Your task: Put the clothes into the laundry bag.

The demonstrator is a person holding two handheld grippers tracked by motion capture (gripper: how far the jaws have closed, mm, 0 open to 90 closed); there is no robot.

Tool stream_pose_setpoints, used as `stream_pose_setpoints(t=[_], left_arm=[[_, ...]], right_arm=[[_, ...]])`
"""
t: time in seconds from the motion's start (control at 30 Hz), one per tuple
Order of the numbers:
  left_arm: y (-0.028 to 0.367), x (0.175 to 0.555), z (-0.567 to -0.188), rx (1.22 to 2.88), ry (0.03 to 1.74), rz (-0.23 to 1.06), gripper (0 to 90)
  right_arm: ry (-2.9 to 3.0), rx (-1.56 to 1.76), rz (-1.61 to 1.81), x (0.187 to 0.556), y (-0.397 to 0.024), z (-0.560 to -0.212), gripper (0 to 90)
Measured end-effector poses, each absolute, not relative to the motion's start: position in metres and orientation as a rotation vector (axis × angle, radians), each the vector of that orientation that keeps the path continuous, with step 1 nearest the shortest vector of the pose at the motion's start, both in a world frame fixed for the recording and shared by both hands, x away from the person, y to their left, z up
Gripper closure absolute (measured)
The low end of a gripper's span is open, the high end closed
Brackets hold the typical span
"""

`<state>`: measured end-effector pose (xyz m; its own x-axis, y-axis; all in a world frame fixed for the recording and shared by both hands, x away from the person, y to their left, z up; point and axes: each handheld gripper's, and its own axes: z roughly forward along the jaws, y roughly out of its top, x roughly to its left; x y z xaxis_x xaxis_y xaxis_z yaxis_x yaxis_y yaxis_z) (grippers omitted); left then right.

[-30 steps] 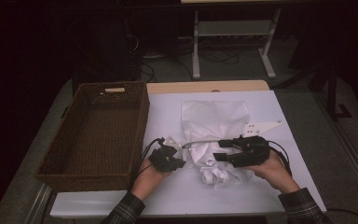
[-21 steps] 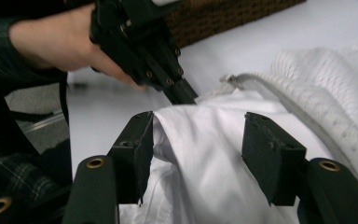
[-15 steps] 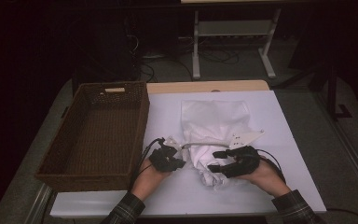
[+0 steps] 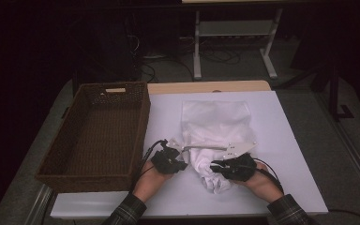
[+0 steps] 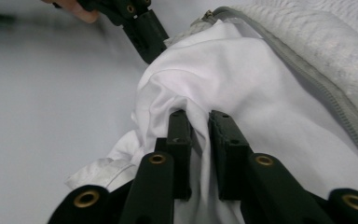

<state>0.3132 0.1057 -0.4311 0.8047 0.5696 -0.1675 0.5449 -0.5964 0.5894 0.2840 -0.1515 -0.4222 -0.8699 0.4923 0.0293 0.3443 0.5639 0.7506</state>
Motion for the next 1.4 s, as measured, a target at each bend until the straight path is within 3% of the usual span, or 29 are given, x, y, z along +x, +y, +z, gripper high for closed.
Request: stream_pose_setpoints(t=[0.93, 1.4], left_arm=[[0.099, 0.294, -0.431, 2.384, 0.73, -0.015, 89.2], [0.099, 0.295, -0.432, 2.378, 0.729, -0.017, 88.6]], right_arm=[[2.458, 0.859, 1.255, 0.319, -0.153, -0.424, 80.4], [2.469, 0.798, 1.408, 0.3, -0.166, -0.403, 55.7]])
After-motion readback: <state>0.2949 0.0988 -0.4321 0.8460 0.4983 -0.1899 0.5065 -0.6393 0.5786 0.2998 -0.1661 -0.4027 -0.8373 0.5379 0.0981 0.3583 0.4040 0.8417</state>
